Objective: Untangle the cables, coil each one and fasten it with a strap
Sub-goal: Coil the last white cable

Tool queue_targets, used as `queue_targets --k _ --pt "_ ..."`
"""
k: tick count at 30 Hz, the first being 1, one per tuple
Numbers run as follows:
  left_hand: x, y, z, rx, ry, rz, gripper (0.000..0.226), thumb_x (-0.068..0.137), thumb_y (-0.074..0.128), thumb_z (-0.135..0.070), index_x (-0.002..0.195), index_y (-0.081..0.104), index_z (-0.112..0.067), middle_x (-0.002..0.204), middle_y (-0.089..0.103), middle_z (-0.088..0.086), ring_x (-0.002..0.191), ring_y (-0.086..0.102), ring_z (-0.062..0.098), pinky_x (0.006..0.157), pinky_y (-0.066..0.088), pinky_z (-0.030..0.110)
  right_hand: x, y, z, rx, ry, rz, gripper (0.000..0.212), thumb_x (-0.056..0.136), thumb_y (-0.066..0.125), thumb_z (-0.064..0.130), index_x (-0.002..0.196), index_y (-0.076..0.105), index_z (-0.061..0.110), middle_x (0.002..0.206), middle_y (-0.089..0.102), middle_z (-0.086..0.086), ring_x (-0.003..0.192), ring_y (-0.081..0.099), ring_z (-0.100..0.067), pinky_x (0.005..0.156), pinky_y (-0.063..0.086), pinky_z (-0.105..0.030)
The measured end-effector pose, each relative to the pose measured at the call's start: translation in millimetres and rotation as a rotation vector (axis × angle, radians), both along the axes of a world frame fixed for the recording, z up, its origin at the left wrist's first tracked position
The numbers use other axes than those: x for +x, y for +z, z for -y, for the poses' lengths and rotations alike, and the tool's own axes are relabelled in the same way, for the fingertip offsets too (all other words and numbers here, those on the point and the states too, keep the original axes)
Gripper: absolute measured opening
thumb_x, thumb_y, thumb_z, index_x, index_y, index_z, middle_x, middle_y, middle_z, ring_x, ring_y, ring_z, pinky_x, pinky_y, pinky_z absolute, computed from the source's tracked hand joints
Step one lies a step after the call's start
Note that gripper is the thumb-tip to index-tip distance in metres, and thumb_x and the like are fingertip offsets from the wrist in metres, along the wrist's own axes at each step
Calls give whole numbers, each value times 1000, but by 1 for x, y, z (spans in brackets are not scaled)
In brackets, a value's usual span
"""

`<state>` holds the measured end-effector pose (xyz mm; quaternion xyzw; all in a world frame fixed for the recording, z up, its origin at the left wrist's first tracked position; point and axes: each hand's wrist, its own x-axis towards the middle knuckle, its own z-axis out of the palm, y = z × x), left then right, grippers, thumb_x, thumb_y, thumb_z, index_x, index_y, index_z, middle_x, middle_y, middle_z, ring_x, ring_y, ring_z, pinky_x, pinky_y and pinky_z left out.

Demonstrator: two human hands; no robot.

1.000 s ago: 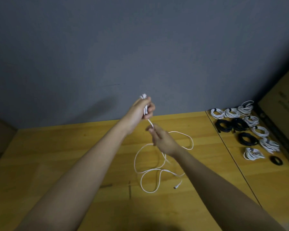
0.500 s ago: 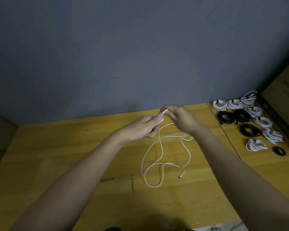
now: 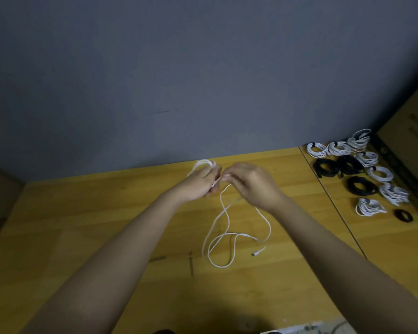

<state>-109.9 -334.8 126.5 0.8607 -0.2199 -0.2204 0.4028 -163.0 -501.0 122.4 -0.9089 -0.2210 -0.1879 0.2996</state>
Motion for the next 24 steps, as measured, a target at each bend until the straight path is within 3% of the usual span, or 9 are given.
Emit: queue_targets --k 4,6,9,11,13,15,19,21,24 --pt "-20 13 3 -242 -83 -242 59 89 9 -64 66 34 -16 41 31 -9 39 23 9 42 23 20 26 11 16 406 -84 -281 11 85 68 27 77 62 22 70 60 4 65 51 -13 64 41 -32" --pt "-21 18 1 -418 -114 -330 61 92 12 -68 68 32 -15 42 26 -9 40 16 9 39 18 18 27 1 14 562 -90 -325 12 89 65 13 80 64 20 69 59 3 66 49 -5 67 40 -26" --pt "-16 28 5 -664 -90 -350 46 101 16 -49 73 33 -16 48 28 -8 40 18 8 41 20 19 15 -27 -3 557 -87 -492 23 99 48 13 84 61 25 58 48 4 50 43 0 56 36 -17" --pt "-9 34 15 -762 69 -318 39 106 15 -34 76 33 -17 49 34 -10 39 25 5 43 25 18 1 -51 -18 437 -62 -620 21 102 42 18 96 61 21 55 48 8 44 42 0 51 35 -16" --pt "7 30 20 -656 241 -110 40 106 20 -30 72 35 -16 49 39 -9 40 34 5 47 31 18 -17 -65 -28 375 -21 -675 19 102 42 14 103 60 10 50 47 15 44 41 -1 50 33 -14" --pt "21 13 16 -354 255 105 50 102 24 -40 62 41 -14 53 46 0 47 44 9 58 41 23 -32 -62 -32 265 22 -626 16 101 43 13 102 59 11 51 46 18 48 40 -5 53 34 -22" --pt "11 -18 2 135 92 63 49 103 25 -44 73 49 -14 69 56 6 69 55 21 75 43 30 -30 -19 -16 32 14 -286 22 97 48 30 100 66 19 80 68 4 71 56 -17 63 41 -30" --pt "-7 -16 2 111 -15 16 50 103 19 -45 73 47 -16 63 53 3 60 50 16 67 40 29 -13 -1 5 89 -41 -202 20 94 54 32 94 69 18 88 70 2 77 59 -14 68 44 -31" --pt "-25 5 1 -104 -56 -81 54 101 18 -50 69 43 -13 49 41 -7 46 36 10 53 35 23 8 6 25 267 -115 -282 11 90 65 25 82 66 17 71 62 9 63 51 -8 62 41 -30"
